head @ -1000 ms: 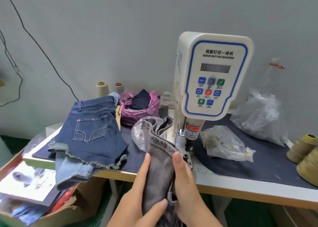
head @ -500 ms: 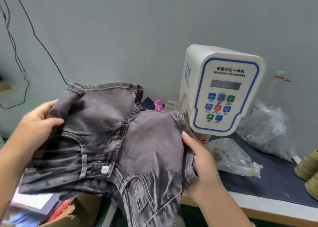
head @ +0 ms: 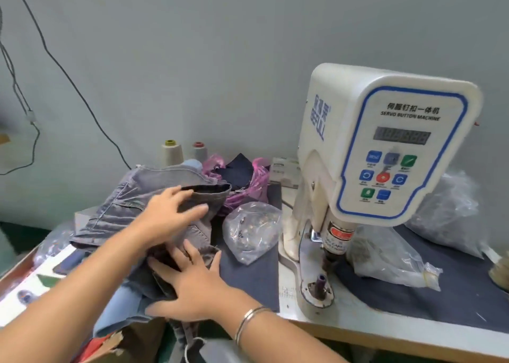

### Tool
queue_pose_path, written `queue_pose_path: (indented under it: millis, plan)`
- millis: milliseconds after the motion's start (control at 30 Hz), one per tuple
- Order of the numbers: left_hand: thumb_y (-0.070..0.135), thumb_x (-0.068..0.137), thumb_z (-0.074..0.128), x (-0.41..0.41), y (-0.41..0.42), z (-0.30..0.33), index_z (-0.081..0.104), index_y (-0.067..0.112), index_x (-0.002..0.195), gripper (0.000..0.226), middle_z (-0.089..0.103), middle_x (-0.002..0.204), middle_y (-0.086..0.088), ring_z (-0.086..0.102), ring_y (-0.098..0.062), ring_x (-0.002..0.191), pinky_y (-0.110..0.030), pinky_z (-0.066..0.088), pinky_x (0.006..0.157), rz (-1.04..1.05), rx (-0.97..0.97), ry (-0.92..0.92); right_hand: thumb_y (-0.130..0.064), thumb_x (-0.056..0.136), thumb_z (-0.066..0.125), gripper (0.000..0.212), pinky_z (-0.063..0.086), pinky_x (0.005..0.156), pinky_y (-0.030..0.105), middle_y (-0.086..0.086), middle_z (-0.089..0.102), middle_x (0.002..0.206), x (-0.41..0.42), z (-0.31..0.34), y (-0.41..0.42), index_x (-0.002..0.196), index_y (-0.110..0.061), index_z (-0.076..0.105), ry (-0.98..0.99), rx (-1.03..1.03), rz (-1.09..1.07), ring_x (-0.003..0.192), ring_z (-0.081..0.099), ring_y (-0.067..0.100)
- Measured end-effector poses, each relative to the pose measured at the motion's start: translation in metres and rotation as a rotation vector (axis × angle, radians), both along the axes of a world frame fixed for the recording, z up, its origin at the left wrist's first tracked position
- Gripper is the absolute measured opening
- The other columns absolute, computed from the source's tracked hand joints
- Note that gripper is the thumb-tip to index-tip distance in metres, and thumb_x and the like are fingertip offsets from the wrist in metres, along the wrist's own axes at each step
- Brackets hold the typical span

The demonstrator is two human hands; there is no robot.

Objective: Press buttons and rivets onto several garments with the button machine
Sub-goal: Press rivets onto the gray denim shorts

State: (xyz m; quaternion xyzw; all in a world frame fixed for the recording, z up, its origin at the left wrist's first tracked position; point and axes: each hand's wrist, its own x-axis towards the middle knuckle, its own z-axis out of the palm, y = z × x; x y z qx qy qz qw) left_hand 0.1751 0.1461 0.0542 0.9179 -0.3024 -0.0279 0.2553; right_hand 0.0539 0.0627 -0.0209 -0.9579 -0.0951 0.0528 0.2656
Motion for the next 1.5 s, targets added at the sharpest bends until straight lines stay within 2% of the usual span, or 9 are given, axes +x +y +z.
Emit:
queue_pose_path:
  millis: [100,167,200,333,500,633,900,1133,1500]
  plan:
    - [0.055,0.09,0.047,-0.012,-0.004,-0.052,0.025,0.034,0.151,0.068,0.015,0.161,0.002,0.022,-0.026,0.142,-0.044,0.031,0.111,0.102,0.258,-0.187,-0.043,0.09,0.05,0.028,0.0,0.109,0.06,-0.008,0.05,0.132,-0.011,0.005,-0.014,0.115,-0.039,0.061,-0.129,0.265,-0.05,0.13,0.032,0.011]
    - [0.052,0.091,0.041,-0.015,-0.005,-0.062,0.028,0.037,0.149,0.061,0.021,0.159,0.004,0.03,-0.023,0.138,-0.043,0.035,0.106,0.175,0.236,-0.284,-0.028,0.091,0.051,0.019,0.037,0.098,0.039,-0.01,0.062,0.096,-0.016,0.008,-0.041,0.091,-0.026,0.07,-0.288,0.408,-0.273,0.096,0.051,0.004]
    - [0.051,0.092,0.039,-0.018,-0.008,-0.064,0.032,0.037,0.147,0.058,0.026,0.158,0.005,0.033,-0.022,0.137,-0.043,0.036,0.104,0.201,0.213,-0.311,-0.022,0.091,0.051,0.019,0.039,0.088,0.029,-0.01,0.062,0.091,-0.017,0.009,-0.058,0.09,-0.021,0.07,-0.348,0.421,-0.418,0.088,0.051,0.001]
    - [0.048,0.086,0.029,-0.032,-0.014,-0.07,0.045,0.032,0.142,0.06,0.038,0.153,0.0,0.04,-0.023,0.134,-0.044,0.035,0.102,0.258,0.197,-0.395,-0.013,0.093,0.045,0.026,0.042,0.092,0.03,0.001,0.059,0.109,-0.011,0.019,-0.108,0.101,-0.014,0.069,-0.294,0.171,-0.702,0.1,0.055,0.014]
    - [0.039,0.083,0.033,-0.04,-0.016,-0.068,0.054,0.024,0.137,0.06,0.046,0.148,-0.006,0.049,-0.028,0.128,-0.048,0.038,0.101,0.276,0.226,-0.423,-0.016,0.089,0.052,0.03,0.045,0.079,0.032,0.008,0.065,0.115,0.014,0.018,-0.117,0.116,-0.019,0.063,-0.082,-0.434,-0.484,0.107,0.06,0.029]
    - [0.033,0.081,0.039,-0.041,-0.015,-0.068,0.06,0.018,0.132,0.057,0.052,0.142,-0.011,0.054,-0.032,0.122,-0.051,0.043,0.096,0.272,0.223,-0.419,-0.019,0.078,0.067,0.037,0.039,0.068,0.033,0.007,0.066,0.108,0.031,0.017,-0.113,0.114,-0.017,0.057,-0.025,-0.649,-0.413,0.098,0.063,0.029]
    - [0.032,0.081,0.035,-0.042,-0.015,-0.071,0.062,0.017,0.129,0.057,0.054,0.14,-0.011,0.056,-0.031,0.12,-0.05,0.044,0.097,0.274,0.215,-0.436,-0.016,0.067,0.073,0.021,0.035,0.067,0.03,0.005,0.069,0.094,0.043,0.014,-0.106,0.08,-0.018,0.057,0.023,-0.671,-0.421,0.088,0.066,0.025]
    - [0.029,0.08,0.044,-0.043,-0.016,-0.072,0.064,0.017,0.127,0.052,0.056,0.138,-0.011,0.057,-0.032,0.117,-0.051,0.045,0.094,0.284,0.196,-0.459,-0.011,0.079,0.069,0.038,0.046,0.083,0.036,0.011,0.064,0.117,0.049,0.008,-0.115,0.116,-0.008,0.06,0.003,-0.622,-0.548,0.109,0.061,0.03]
    - [0.03,0.081,0.042,-0.043,-0.016,-0.073,0.062,0.018,0.128,0.053,0.054,0.14,-0.01,0.056,-0.031,0.12,-0.05,0.045,0.097,0.293,0.18,-0.467,-0.009,0.077,0.068,0.039,0.045,0.081,0.035,0.01,0.064,0.115,0.049,0.011,-0.115,0.115,-0.007,0.06,0.028,-0.615,-0.531,0.108,0.06,0.03]
